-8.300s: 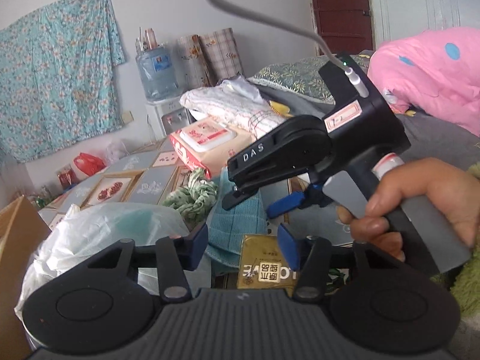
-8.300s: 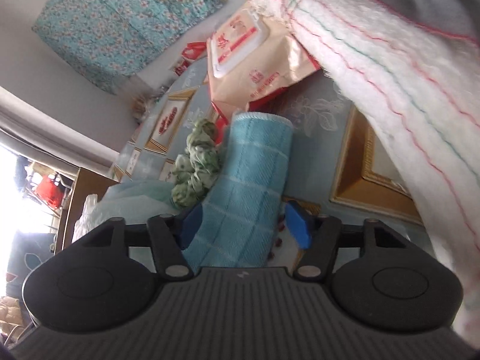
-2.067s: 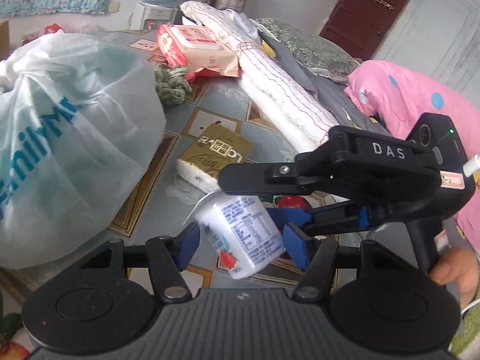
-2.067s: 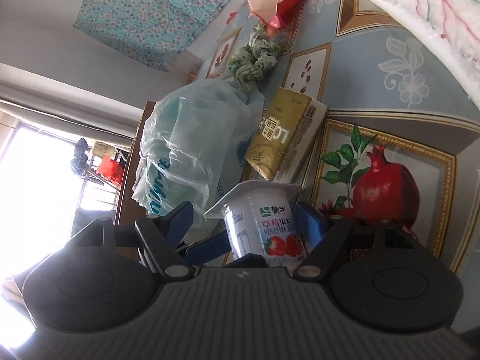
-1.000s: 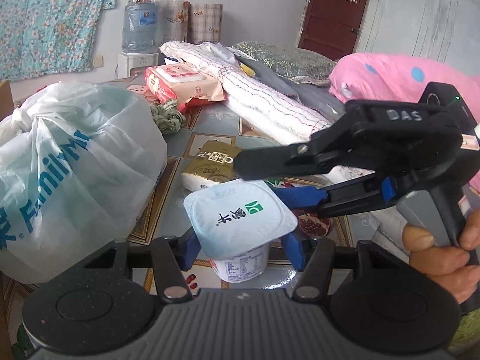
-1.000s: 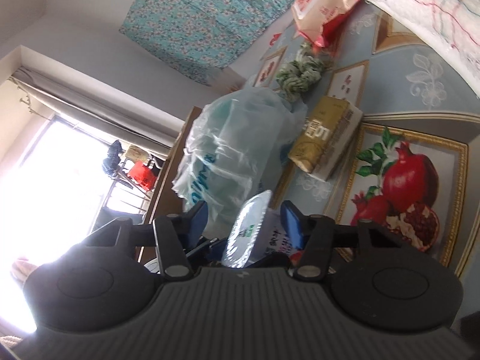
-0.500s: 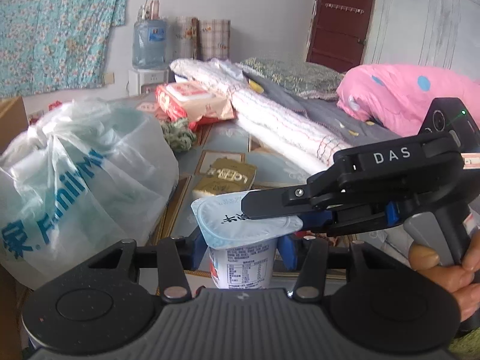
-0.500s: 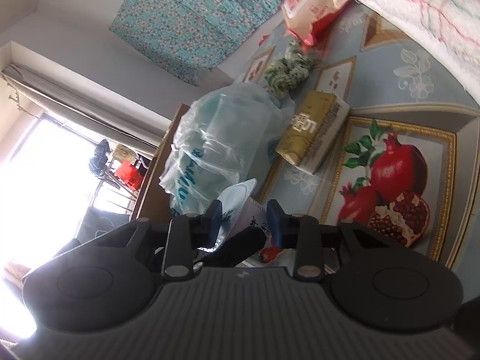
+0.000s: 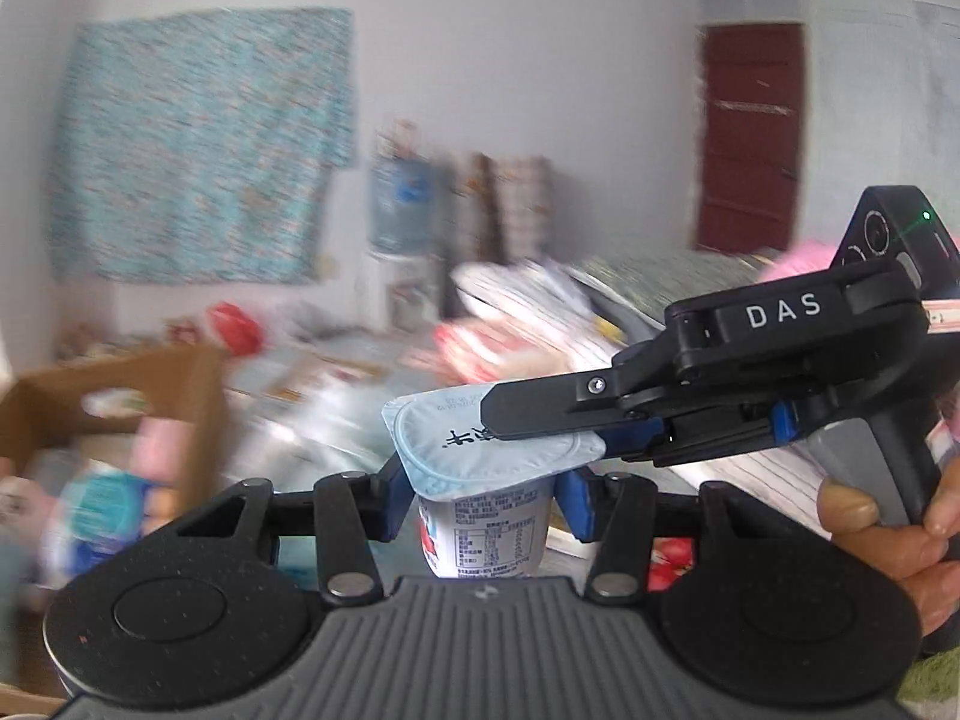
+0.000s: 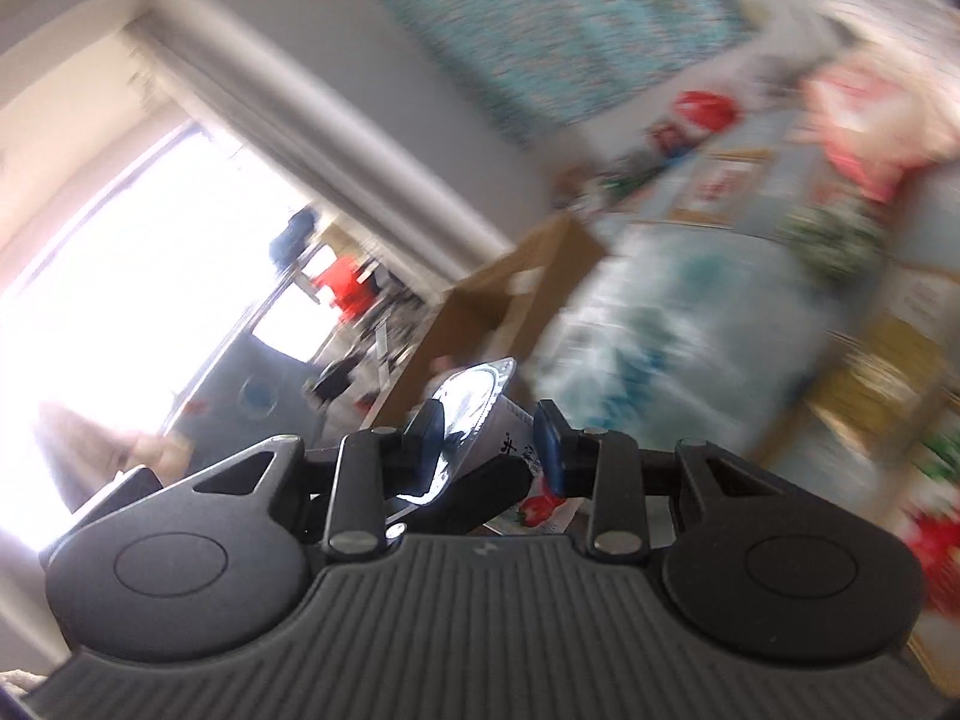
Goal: Organize soft objects
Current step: 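Lift the yogurt cup and carry it over the box, then lower the yogurt cup into the box and open the right gripper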
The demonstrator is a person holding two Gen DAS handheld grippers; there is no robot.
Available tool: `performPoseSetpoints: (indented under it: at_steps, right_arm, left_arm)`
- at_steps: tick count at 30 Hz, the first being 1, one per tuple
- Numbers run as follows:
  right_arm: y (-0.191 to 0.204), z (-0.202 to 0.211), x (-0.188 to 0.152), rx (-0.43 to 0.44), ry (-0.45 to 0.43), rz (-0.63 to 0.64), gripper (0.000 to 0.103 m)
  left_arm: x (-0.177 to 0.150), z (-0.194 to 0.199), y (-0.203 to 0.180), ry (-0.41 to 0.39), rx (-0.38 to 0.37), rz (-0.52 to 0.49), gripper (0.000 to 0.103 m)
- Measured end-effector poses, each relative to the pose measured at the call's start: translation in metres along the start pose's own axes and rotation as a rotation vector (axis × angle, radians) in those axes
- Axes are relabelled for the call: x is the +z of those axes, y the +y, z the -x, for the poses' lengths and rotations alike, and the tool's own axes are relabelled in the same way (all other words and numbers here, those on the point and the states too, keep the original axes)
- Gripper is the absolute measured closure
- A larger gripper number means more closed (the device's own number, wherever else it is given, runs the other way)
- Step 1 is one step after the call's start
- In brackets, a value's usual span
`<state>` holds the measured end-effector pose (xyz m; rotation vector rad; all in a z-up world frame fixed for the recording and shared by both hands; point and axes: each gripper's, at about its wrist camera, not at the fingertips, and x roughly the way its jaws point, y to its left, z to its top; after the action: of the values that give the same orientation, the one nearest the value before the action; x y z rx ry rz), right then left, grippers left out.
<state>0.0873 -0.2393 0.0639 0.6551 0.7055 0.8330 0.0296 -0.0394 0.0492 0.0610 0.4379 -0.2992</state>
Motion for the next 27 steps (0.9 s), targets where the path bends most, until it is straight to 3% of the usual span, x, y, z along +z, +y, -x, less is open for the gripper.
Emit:
performPoseSetpoints:
  at_steps: [5, 9, 13, 20, 27]
  right_arm:
    - [0.058, -0.074, 0.033, 0.109, 0.153, 0.097, 0.069]
    - [0.095, -0.151, 0.046, 0.148, 0.313, 0.131, 0.068]
    - [0.116, -0.225, 0.047, 0.131, 0.462, 0.148, 0.067]
    - [0.114, -0.327, 0.024, 0.029, 0.671, 0.128, 0.066]
    - [0.096, -0.377, 0.008, -0.036, 0.782, 0.095, 0.066]
  left_arm:
    - [0.019, 0.034, 0.053, -0.013, 0.163, 0.041, 0.053]
    - [0.023, 0.043, 0.107, 0.056, 0.258, 0.134, 0.053]
    - [0.016, 0.031, 0.155, 0.147, 0.326, 0.211, 0.053]
    - [-0.011, -0.002, 0.223, 0.321, 0.342, 0.34, 0.053]
    - [-0.028, -0.023, 0.27, 0.456, 0.293, 0.469, 0.053]
